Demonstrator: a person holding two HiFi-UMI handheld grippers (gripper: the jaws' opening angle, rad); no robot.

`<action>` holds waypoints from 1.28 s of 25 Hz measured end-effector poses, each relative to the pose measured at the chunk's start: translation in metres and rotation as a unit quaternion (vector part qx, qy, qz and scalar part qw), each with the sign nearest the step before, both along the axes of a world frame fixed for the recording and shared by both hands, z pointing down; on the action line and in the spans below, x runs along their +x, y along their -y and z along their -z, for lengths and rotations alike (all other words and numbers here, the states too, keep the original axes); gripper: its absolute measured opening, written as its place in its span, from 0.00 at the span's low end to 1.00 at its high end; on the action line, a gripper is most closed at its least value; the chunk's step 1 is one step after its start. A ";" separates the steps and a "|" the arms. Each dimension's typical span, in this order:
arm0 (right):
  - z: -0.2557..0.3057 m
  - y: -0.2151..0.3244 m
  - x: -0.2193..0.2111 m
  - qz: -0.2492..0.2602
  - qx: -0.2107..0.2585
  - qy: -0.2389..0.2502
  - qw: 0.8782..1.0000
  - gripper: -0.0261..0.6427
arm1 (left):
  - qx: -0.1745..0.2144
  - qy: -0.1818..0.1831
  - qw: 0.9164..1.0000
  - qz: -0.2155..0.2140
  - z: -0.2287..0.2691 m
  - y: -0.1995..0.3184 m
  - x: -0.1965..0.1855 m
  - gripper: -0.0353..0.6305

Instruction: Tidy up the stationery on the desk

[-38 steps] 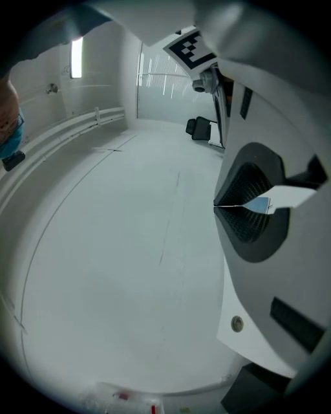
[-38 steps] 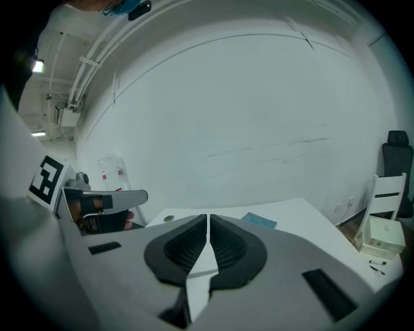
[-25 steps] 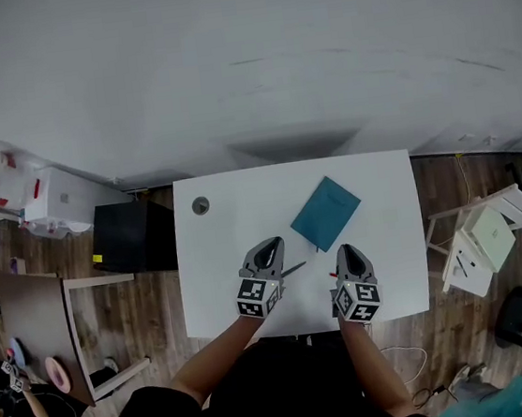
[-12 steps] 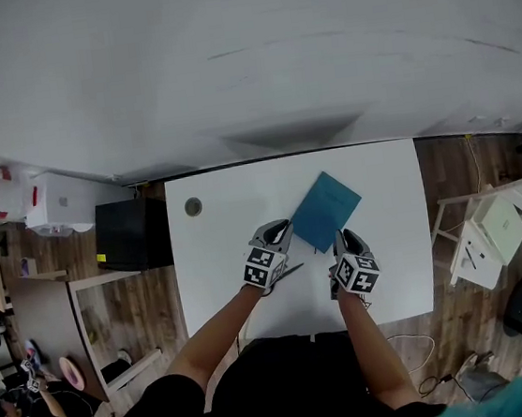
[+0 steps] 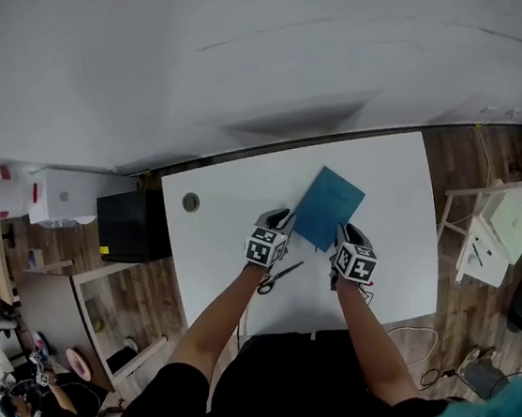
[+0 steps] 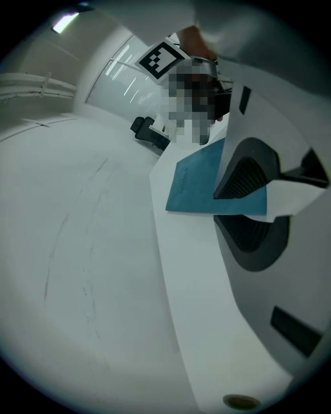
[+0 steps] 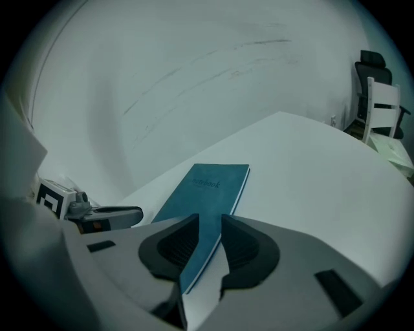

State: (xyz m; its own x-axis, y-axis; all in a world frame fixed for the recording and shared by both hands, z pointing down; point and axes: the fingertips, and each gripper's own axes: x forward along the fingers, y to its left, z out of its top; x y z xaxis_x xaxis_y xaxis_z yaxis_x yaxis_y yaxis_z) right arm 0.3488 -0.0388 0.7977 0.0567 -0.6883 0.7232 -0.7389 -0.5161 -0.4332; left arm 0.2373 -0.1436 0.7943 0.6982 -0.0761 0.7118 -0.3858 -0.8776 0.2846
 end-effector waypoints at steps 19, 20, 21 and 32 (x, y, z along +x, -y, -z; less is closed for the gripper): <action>-0.021 -0.001 0.005 0.004 -0.013 0.027 1.000 0.19 | -0.058 0.041 0.997 0.015 -0.035 -0.010 0.005 0.20; -0.021 -0.001 0.005 0.007 -0.013 0.025 1.000 0.19 | -0.055 0.042 0.998 0.015 -0.035 -0.011 0.005 0.20; -0.020 0.000 0.005 0.010 -0.014 0.023 1.000 0.19 | -0.052 0.043 0.998 0.015 -0.034 -0.010 0.004 0.20; -0.014 0.014 -0.023 0.054 -0.021 0.010 0.998 0.19 | -0.049 0.054 0.996 0.043 -0.035 -0.011 -0.033 0.20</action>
State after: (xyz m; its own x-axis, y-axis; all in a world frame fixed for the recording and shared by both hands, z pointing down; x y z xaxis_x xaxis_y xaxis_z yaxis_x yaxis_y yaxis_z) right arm 0.3257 -0.0527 0.8121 -0.0308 -0.6593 0.7513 -0.7832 -0.4510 -0.4279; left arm 0.2046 -0.1331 0.8294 0.6111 -0.0578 0.7894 -0.4910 -0.8099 0.3208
